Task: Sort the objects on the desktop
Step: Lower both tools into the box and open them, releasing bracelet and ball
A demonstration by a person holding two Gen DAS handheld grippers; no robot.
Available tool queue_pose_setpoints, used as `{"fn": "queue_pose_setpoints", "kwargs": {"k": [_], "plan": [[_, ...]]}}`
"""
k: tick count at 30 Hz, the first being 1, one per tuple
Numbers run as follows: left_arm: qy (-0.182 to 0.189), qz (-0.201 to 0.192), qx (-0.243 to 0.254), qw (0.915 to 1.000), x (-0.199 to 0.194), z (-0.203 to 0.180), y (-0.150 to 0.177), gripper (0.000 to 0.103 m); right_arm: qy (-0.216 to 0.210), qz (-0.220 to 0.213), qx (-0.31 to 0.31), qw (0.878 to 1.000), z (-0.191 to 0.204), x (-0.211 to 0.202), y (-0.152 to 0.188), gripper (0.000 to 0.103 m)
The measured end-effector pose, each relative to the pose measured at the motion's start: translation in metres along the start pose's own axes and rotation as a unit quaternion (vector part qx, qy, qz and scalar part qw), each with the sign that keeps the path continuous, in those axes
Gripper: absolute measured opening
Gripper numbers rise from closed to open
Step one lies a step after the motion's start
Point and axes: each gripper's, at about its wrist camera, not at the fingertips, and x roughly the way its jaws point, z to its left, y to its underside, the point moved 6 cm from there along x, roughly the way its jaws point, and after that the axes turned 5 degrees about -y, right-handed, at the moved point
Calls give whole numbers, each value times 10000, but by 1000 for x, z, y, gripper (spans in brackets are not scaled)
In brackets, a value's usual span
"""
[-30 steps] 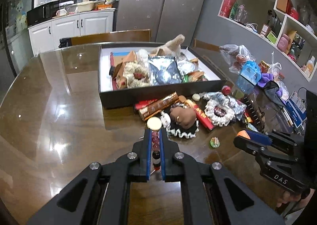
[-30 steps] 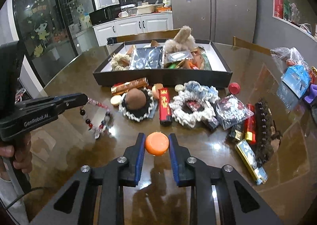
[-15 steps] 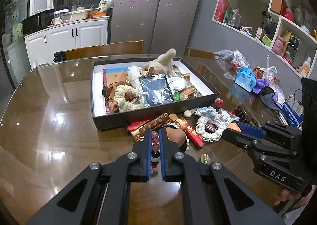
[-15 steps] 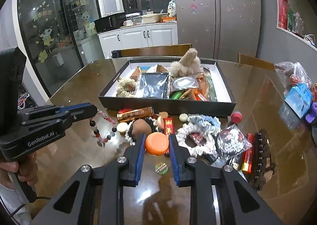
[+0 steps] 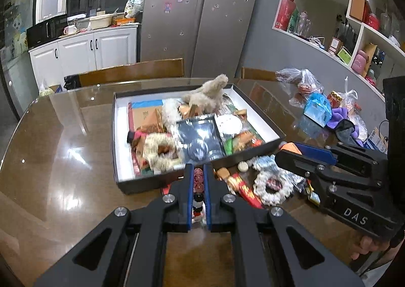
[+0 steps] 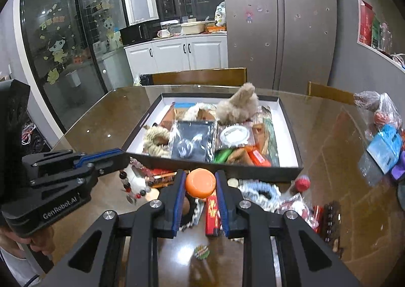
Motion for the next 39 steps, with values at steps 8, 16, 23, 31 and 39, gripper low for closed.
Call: {"fn": "queue_pose_setpoints", "kwargs": {"k": [8,16,23,31,39], "plan": [[32,-224,165,9996,13,-2,-52,8,40,83,-158,9998,-5,17,-31,24],[14,-441,245,9987,25,5,-90,8,123,90,-68,9999,-26,41,-57,24],[-133,-393,89,9991,50,27,-103,8,176,146,-89,9997,-40,66,-73,24],[-250,-313,30,9992,71,46,-105,8,266,371,-107,9989,-51,96,-76,24],[-920,-791,-232,9923,56,59,-106,99,662,-17,-298,9974,-46,80,-84,80]]}}
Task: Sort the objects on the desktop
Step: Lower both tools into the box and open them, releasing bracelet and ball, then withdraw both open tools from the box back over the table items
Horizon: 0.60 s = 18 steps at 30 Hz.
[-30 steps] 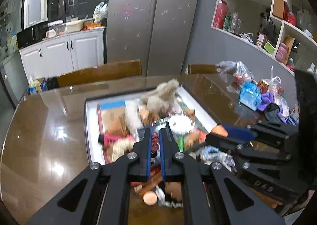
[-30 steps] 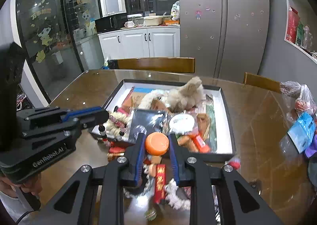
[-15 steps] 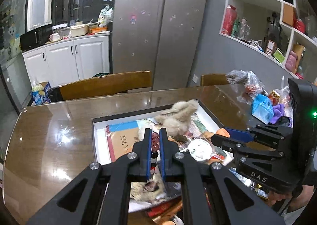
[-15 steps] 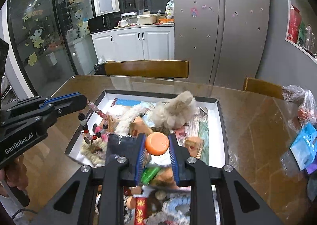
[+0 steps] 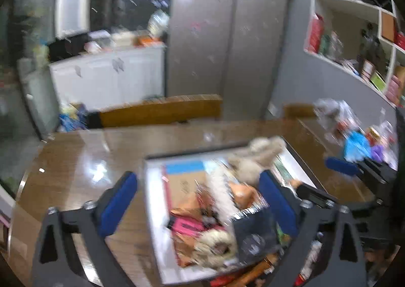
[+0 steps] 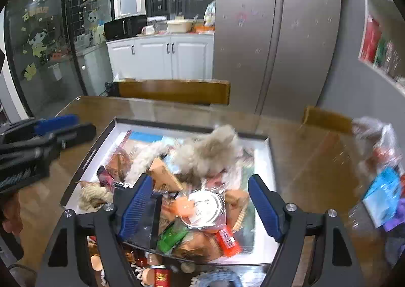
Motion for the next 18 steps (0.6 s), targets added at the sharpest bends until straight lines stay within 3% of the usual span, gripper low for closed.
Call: {"fn": "queue_pose_setpoints", "kwargs": {"k": [2,10,18], "plan": [[-102,-43,59,9999,-6,3,-2,101,-28,-43,16,10000,2,-9,-3,80],[63,1,-34,10000,-25,7,4,101,37,-289,86,9995,1,-47,-8,81],[52,63,126,9999,-40,-2,18,101,21,-308,-5,9995,14,-60,-4,81]]}}
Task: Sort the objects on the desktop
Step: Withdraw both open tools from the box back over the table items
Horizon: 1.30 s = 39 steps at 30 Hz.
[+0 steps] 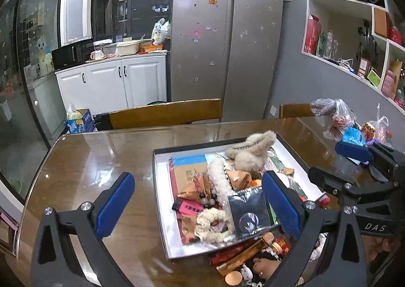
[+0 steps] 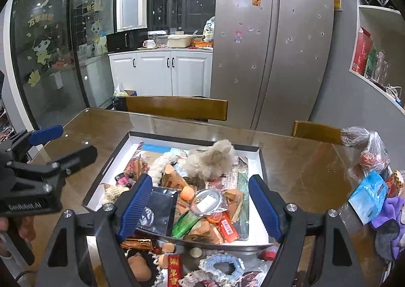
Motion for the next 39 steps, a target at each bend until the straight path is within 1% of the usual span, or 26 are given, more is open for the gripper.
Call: {"fn": "queue_pose_setpoints", "kwargs": {"k": [5,11,14,16,18,21,26,28,32,39], "plan": [[196,114,-97,9997,-12,-8,16,101,-16,20,-28,10000,6,-12,8,81],[299,163,-33,9994,-31,-20,32,101,25,45,-46,10000,8,-30,21,81],[371,171,42,9992,-42,-28,40,101,2,37,-2,10000,7,-41,31,81],[360,160,125,9991,-49,-34,43,101,-85,-17,111,9999,5,-50,42,81],[431,154,159,9988,-57,-42,48,101,-125,25,252,9996,0,-53,54,81],[593,164,163,9980,-66,-56,57,101,-37,103,405,9991,-12,-60,73,81],[809,274,301,9959,-70,-85,75,101,71,121,761,9970,-42,-77,101,81],[861,327,326,9952,-67,-96,82,101,140,152,851,9962,-55,-84,111,81],[1034,472,439,9926,-59,-123,98,101,198,220,934,9952,-69,-89,126,81],[1129,572,855,9883,-43,-165,118,101,237,367,1139,9925,-100,-88,154,81]]}}
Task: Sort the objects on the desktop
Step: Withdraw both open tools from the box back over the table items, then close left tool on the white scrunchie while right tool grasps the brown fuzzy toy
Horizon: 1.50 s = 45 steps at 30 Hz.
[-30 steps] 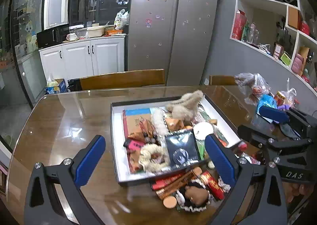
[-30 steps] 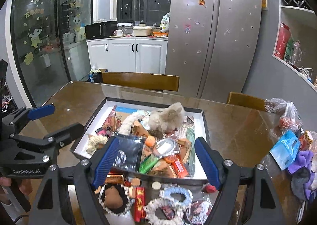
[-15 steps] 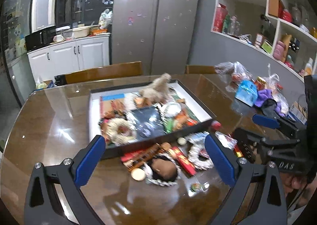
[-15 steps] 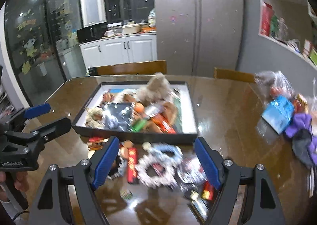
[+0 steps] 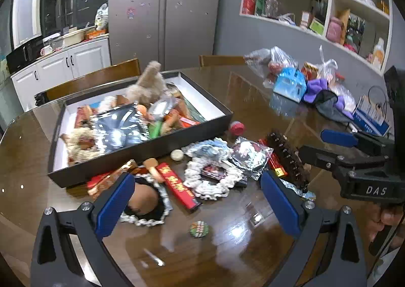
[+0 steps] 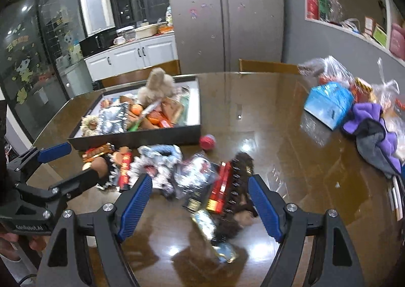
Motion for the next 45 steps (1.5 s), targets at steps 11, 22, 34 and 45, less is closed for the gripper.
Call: {"fn": "queue_pose_setpoints", "kwargs": {"k": [11,22,34,45], "plan": [[120,335,322,9989,49,-31,11,98,358,360,196,9985,-38,31,20,81],[341,604,389,9968,75,-29,20,88,533,659,117,9963,-43,56,33,81],[170,629,768,9949,79,-34,19,80,660,727,239,9949,-50,65,40,81],[54,763,522,9957,88,-21,22,22,698,702,339,9945,-52,65,42,66]]}}
